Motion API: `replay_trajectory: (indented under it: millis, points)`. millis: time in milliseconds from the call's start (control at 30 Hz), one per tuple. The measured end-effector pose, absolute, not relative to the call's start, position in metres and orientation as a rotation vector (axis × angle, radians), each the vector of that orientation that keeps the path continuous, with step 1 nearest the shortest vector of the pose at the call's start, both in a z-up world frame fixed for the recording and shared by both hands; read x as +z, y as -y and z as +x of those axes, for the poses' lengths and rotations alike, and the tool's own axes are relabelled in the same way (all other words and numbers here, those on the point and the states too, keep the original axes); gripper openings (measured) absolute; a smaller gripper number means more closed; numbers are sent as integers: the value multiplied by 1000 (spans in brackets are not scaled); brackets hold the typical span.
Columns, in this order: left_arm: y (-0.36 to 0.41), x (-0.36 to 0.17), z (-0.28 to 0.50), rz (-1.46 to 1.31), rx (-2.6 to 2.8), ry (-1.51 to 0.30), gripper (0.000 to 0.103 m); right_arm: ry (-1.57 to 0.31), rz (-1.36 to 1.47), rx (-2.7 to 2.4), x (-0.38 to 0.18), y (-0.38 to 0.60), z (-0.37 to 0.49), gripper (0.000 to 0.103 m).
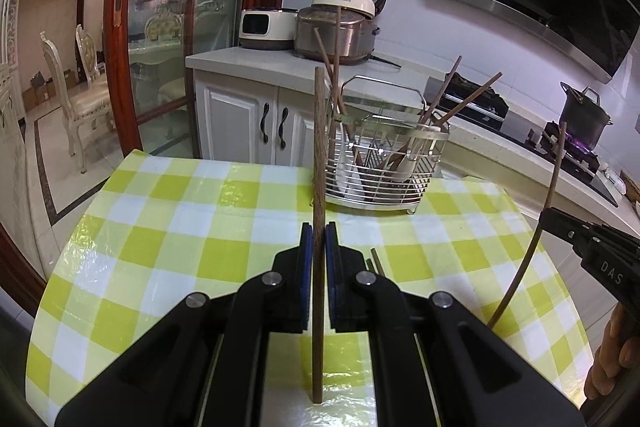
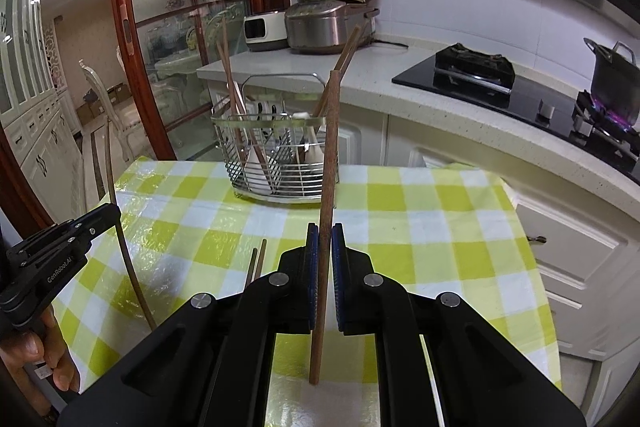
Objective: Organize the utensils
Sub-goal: 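Lift both chopsticks upright and carry them over the wire rack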
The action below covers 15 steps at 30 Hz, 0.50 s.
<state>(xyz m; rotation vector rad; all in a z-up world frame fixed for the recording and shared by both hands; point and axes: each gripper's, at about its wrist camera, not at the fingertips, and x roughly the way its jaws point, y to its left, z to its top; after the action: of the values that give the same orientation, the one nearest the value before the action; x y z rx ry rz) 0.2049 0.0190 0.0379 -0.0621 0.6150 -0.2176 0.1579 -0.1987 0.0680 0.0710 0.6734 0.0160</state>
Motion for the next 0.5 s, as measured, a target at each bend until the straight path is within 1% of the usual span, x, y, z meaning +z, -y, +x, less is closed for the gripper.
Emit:
replay_trajectory:
  millis: [500]
  points:
    - [-16,45,198,-51,-226,-592,6,-652,71,13,73,200,151,9]
